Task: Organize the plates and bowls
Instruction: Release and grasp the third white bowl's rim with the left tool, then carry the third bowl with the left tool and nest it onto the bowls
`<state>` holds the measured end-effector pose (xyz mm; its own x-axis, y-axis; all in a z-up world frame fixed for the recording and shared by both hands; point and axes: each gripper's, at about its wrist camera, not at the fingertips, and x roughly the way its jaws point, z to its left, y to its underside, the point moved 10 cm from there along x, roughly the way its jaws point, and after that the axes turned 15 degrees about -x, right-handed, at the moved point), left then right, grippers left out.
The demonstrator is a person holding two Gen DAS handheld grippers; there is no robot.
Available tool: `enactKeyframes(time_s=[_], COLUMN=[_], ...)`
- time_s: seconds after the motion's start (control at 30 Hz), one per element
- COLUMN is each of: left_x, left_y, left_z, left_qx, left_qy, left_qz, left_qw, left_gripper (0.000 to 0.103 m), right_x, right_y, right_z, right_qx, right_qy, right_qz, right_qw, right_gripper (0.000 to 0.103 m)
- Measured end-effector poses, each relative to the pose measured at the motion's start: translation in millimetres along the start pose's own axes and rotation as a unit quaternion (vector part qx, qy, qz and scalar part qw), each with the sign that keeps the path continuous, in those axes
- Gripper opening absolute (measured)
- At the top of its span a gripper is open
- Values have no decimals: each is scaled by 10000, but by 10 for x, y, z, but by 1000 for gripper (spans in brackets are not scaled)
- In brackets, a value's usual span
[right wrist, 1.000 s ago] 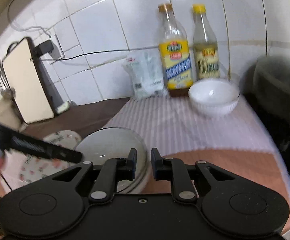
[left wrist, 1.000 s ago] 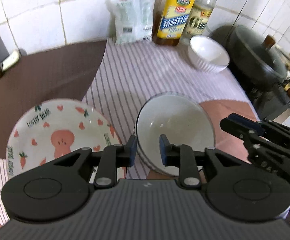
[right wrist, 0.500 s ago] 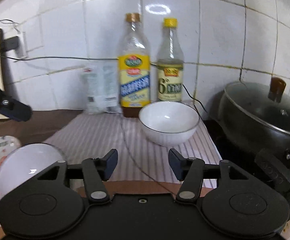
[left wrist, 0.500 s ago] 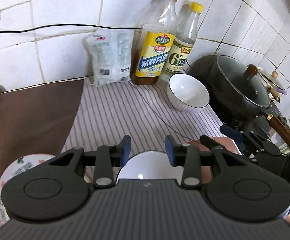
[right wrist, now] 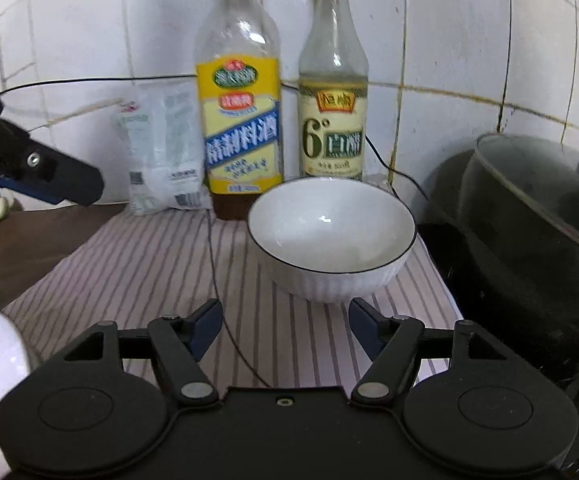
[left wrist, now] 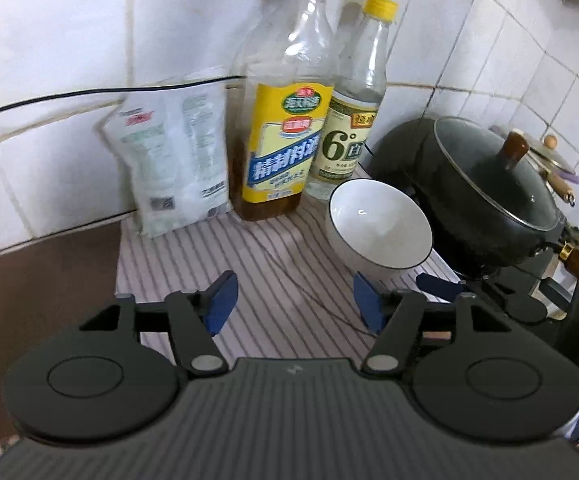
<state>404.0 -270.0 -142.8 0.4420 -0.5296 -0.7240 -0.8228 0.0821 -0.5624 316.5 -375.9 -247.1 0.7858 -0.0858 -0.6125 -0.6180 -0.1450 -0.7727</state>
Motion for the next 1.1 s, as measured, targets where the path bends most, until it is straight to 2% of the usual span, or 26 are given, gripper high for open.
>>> enactKeyframes(time_s=[0.1,0.17,0.27,0.37,0.47,0.6,0.63,0.77,0.8,0.97,1.1], left_x=[169,293,553,853,1069,1228,1257,1295,1298,1267,1068], left_y=[-95,-157,-214,-273,-239,-141,-117,-92,-86,-83,-106], left_z=[-108,-161,-236,-276,-307,-300,-291,-252,-247,-263,-296], left_qx=[80,28,-70,-236,-316,-392,-405,-679,-760,-602,-534], left_qy=[133,221,324,180,74,-48,-76,88,108,-156,-152], left_qz=[89,172,499,620,769,877,915,1019,1057,1018,1019], left_qw=[9998,9996,9982,9976,9965,9954,9950,9924,9914,9929,9932], left_gripper=[68,68,65,63,58,43,35,20,12,10,10], right_x=[72,121,221,327,411,459,475,562,579,613,466], right_y=[20,20,29,45,46,2,-4,-39,-57,-108,-159], right_z=[-17,-35,-72,-118,-163,-188,-196,-230,-237,-176,-131], right_qx=[-12,-13,-13,16,32,-68,-35,20,32,143,306], right_qy=[34,86,137,254,377,507,506,497,478,375,288], right_qz=[-50,-87,-44,3,25,-58,-64,-74,-80,-59,-172], right_qw=[10000,9999,9999,9997,9993,9987,9987,9987,9988,9992,9990], right_gripper=[95,95,95,95,95,95,95,95,95,96,95])
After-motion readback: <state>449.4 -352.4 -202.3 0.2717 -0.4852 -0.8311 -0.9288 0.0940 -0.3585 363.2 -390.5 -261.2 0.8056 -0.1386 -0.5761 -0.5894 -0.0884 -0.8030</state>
